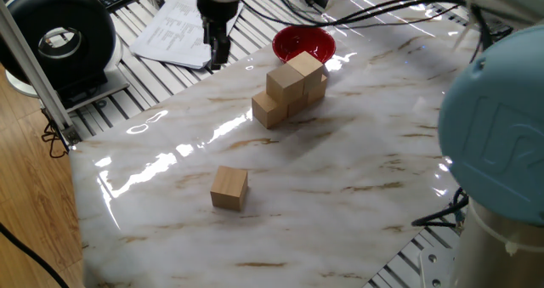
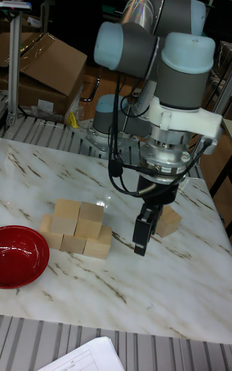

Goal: Stack the blocks into a pyramid shape

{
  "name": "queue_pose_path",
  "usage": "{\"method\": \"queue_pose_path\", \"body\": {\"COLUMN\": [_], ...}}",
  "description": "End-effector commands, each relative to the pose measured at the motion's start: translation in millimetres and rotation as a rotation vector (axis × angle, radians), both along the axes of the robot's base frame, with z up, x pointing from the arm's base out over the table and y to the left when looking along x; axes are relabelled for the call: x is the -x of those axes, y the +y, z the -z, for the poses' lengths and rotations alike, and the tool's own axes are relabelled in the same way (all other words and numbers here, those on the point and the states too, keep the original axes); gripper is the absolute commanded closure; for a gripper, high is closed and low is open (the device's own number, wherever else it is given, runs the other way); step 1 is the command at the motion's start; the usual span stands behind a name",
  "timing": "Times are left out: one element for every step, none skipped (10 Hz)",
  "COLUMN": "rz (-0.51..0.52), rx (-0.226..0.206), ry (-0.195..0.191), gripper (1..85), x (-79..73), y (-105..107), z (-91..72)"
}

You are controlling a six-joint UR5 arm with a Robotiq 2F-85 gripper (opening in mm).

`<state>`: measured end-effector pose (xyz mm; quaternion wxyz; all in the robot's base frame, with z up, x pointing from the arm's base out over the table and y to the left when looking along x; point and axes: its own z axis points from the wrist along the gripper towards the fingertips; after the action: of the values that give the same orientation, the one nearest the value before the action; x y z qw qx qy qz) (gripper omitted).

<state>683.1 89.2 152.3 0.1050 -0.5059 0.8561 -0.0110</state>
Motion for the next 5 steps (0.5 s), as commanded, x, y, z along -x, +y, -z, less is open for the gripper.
{"method": "queue_pose_path", "body": {"rz": [0.136, 0.117, 0.179, 0.369, 0.415], "rx": [0.002, 0.003, 0.064, 0.144, 0.149], "ry": [-0.112, -0.136, -0.117, -0.096, -0.036], "gripper": [16.3, 24.0, 34.7, 81.7, 70.7], "x": [-34.1, -38.0, -33.2, -25.9, -13.1], "y": [8.9, 14.8, 0.6, -29.4, -29.6], "z": [-5.6, -10.7, -11.6, -11.9, -16.9]}}
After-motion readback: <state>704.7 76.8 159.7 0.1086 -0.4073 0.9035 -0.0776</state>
